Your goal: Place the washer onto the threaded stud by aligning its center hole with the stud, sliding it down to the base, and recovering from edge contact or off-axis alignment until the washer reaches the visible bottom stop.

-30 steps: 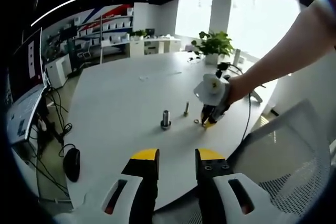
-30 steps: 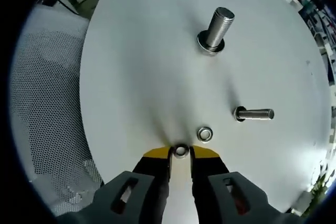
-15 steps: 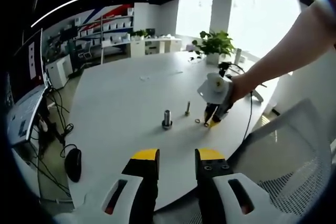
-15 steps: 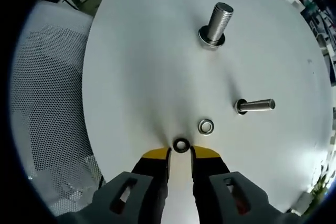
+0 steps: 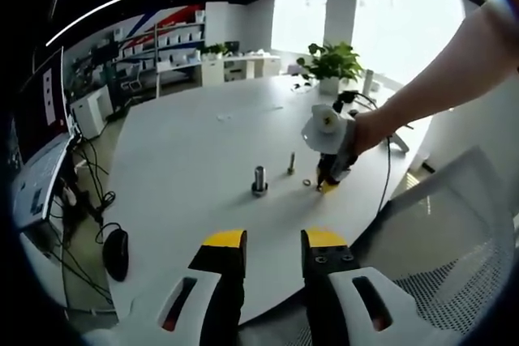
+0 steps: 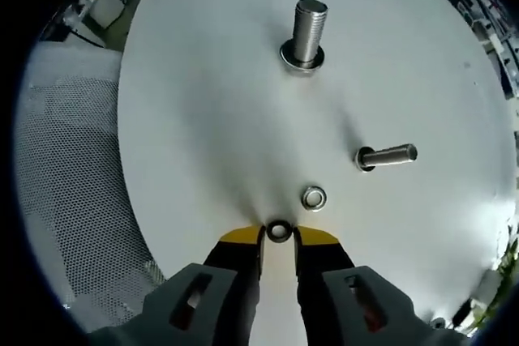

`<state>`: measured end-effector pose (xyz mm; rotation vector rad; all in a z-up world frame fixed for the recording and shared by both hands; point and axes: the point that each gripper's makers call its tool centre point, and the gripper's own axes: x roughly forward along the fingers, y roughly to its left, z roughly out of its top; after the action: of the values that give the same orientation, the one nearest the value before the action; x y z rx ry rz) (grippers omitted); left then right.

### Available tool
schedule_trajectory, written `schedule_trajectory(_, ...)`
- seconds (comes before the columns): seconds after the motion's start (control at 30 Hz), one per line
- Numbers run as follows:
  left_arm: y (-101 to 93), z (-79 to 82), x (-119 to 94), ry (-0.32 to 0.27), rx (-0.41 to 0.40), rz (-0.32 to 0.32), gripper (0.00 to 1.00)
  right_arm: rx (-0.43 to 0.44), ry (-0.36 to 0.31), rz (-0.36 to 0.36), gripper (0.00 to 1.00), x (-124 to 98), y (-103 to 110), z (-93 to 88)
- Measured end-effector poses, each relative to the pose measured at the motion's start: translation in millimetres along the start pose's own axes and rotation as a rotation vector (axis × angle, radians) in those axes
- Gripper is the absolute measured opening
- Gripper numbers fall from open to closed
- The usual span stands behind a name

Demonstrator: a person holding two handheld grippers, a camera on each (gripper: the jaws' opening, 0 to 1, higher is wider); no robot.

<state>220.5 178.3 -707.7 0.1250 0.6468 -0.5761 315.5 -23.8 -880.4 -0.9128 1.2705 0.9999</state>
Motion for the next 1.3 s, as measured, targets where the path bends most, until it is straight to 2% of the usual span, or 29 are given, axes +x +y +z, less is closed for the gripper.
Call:
schedule_trajectory(0.13,-0.1,-1.0,0.4,0.008,0.011,0.003,0.25,-0.061,0.060,-0.009,0.16,-0.2,0.7,-0.4)
schedule_trajectory(0.23,1.1,-1.7,-0.3,0.011,0.009,0.010,0.24,-0.067,0.080,-0.011,0.16,1.1,-0.1,0.4)
schedule_trajectory(0.33,2.2,-1.0,-0.7,0.008,0.007,0.014,0.24,-0.037,0.086,-0.008,0.15,0.3,-2.4,-1.0)
schedule_trajectory(0.57,4.3,-2.3,-0.4,0.012,0.001,0.023,0.24,0.035,0.030,-0.009,0.14,0.1,-3.4,-1.4)
schedule_trajectory(0.67,4.4,-2.8,0.0,0.016,0.006,0.025,0.24,0.027,0.013,-0.008,0.14,-0.4,-2.9,-1.8)
schedule_trajectory(0.77,4.4,-3.4,-0.1,0.020,0.008,0.028,0.24,0.055,-0.002,-0.004,0.13,-0.3,-4.8,-1.4)
schedule_trajectory(0.97,4.3,-4.3,0.2,0.026,0.014,0.031,0.24,0.078,-0.019,-0.037,0.14,-0.9,-1.9,-1.8)
schedule_trajectory(1.03,3.9,-4.3,-0.2,0.027,0.018,0.032,0.24,0.079,-0.035,-0.050,0.14,-1.3,-1.7,-2.1)
schedule_trajectory(1.17,6.8,-3.4,-1.7,0.020,0.012,0.045,0.24,0.133,-0.086,-0.054,0.14,-1.5,-3.9,-2.0)
schedule_trajectory(1.3,8.0,-3.3,-1.7,0.017,0.009,0.050,0.24,0.135,-0.107,-0.057,0.14,-3.0,-1.7,-1.3)
